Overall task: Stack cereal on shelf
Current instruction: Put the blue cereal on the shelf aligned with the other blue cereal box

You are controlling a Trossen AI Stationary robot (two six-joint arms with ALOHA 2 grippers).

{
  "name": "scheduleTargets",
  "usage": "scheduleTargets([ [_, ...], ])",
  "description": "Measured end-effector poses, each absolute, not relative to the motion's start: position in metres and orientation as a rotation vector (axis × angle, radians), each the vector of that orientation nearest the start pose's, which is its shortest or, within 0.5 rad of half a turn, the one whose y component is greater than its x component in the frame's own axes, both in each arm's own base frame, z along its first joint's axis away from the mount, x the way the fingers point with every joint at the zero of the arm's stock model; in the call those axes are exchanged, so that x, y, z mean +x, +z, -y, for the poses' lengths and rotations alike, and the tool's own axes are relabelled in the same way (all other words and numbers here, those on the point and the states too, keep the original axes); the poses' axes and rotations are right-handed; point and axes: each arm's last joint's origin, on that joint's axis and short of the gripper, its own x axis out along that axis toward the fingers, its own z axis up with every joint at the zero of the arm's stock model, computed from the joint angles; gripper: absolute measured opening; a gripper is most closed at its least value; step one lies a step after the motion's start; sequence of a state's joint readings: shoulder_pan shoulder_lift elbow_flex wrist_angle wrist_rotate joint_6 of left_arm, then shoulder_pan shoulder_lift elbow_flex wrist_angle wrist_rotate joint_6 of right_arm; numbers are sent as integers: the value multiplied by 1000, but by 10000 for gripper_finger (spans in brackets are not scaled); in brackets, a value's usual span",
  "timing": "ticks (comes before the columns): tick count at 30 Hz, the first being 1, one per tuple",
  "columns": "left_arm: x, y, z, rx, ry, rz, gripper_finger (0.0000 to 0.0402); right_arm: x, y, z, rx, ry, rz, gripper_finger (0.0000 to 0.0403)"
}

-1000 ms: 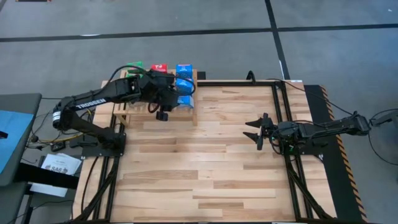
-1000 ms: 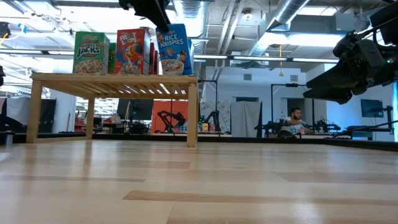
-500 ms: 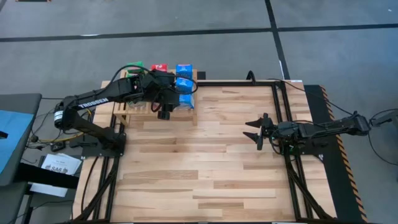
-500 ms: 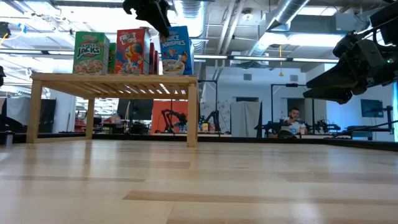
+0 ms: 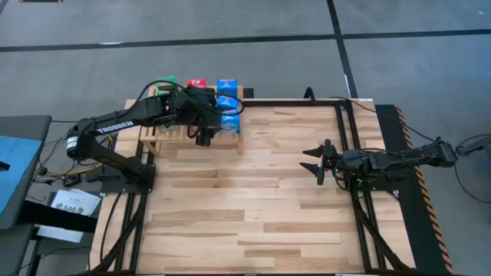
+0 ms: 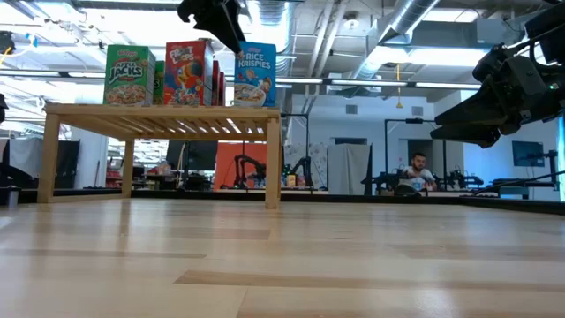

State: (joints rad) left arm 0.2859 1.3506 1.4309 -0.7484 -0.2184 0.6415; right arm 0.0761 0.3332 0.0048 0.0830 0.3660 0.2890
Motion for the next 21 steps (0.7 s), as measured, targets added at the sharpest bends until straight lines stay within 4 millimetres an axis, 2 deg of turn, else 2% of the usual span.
scheduleTargets([
  [12, 244, 400, -72, 550, 307, -724, 289, 114, 145, 2, 231, -321, -197, 286],
  [21, 241, 407, -40, 541, 201, -652, 289, 114, 145, 2, 232, -321, -197, 286],
])
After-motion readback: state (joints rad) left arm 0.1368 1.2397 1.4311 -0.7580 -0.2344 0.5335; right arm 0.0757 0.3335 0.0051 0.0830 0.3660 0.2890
